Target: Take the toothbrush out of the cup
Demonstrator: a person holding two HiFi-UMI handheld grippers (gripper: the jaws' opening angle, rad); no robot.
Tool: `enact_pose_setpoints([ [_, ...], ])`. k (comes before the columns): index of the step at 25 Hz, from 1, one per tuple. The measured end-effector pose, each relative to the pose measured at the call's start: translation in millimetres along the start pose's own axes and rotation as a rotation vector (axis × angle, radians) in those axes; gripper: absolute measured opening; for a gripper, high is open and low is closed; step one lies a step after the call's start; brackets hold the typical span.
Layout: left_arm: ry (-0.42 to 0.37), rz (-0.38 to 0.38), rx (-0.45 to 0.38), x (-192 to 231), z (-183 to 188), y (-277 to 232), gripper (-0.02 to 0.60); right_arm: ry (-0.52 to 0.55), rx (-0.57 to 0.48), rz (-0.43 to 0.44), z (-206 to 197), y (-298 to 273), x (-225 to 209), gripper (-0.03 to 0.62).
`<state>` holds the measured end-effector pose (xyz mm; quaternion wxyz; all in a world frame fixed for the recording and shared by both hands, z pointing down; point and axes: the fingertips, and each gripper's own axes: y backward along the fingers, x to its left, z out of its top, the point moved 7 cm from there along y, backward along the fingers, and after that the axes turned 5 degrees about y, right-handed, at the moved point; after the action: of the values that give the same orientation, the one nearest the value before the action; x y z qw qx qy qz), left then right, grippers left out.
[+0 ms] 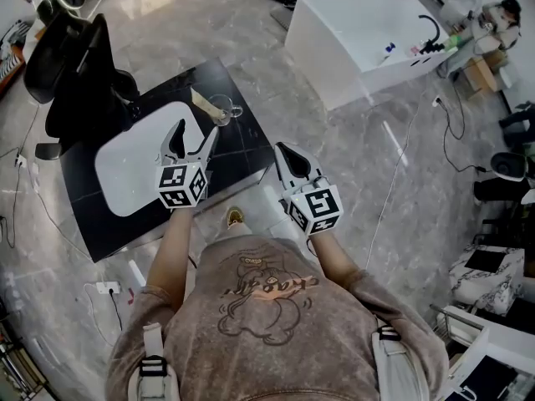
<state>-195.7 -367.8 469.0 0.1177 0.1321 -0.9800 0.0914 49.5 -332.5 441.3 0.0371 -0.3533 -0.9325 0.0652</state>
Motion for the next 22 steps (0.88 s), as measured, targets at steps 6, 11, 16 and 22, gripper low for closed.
enact_pose_setpoints([
  [6, 0.035, 0.051, 0.066, 28, -27, -54, 0.356, -0.009, 0.015, -0.003, -4, -1, 1, 0.015],
  [11, 0.068, 0.091, 0.118, 49, -50, -93, 0.356, -0.010, 0.035, -0.004, -9, -5, 3, 0.015],
  [16, 0.090, 0.108, 0.157, 63, -59, -114, 0.353, -0.010, 0.045, -0.022, -10, -5, 0, 0.015],
  [22, 0.052, 0.091, 0.174, 62, -58, -115, 0.179, -0.016, 0.047, -0.038, -10, -4, -5, 0.015],
])
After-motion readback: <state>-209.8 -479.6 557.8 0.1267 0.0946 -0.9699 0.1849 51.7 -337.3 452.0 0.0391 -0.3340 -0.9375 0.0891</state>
